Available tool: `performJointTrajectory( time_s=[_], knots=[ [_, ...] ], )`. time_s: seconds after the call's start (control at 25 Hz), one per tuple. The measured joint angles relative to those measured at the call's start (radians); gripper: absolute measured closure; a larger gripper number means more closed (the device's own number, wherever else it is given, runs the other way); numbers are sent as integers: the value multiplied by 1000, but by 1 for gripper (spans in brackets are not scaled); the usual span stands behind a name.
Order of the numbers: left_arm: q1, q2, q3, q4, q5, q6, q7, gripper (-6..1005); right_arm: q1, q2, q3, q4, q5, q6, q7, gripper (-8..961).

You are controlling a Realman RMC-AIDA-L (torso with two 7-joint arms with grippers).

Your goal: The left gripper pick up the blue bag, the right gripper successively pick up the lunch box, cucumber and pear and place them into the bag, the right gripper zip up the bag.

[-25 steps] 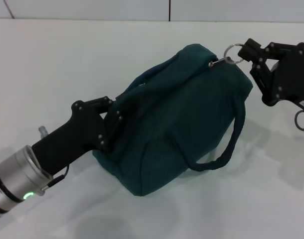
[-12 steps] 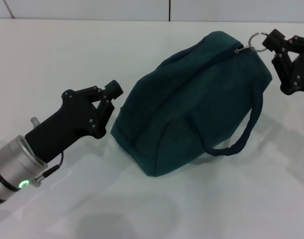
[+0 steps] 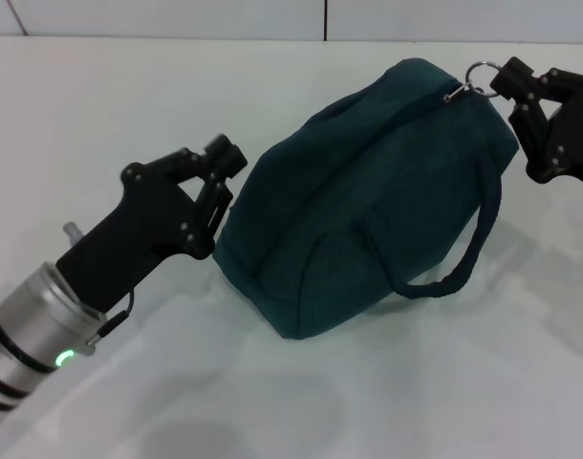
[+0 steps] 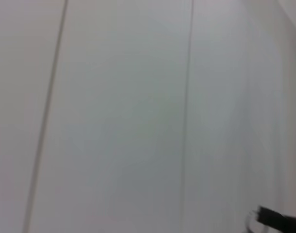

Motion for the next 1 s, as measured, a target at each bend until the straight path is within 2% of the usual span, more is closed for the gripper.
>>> performJointTrajectory(
  time_s=[0.16, 0.4, 0.6, 0.84, 0.92, 1.0],
  knots=[
    [19, -2, 4, 41, -19, -2, 46, 955, 0, 1, 0, -1, -1, -4, 0, 939],
    [-24, 4, 8, 7, 33, -9, -67, 751, 1, 1, 0, -7, -2, -7, 0, 939],
    [-67, 6, 8, 0, 39, -67, -120, 520, 4, 1, 0, -7, -2, -11, 2, 939],
    [-94, 6, 9, -19, 49, -104, -158, 360, 7, 1, -2, -7, -2, -11, 11, 940],
    [-94, 6, 9, -20, 49, -105, -161, 488, 7, 1, -3, -5, -2, -11, 12, 940],
    [-94, 6, 9, -22, 50, -106, -163, 521, 7, 1, -3, -4, -2, -11, 12, 940]
  ],
)
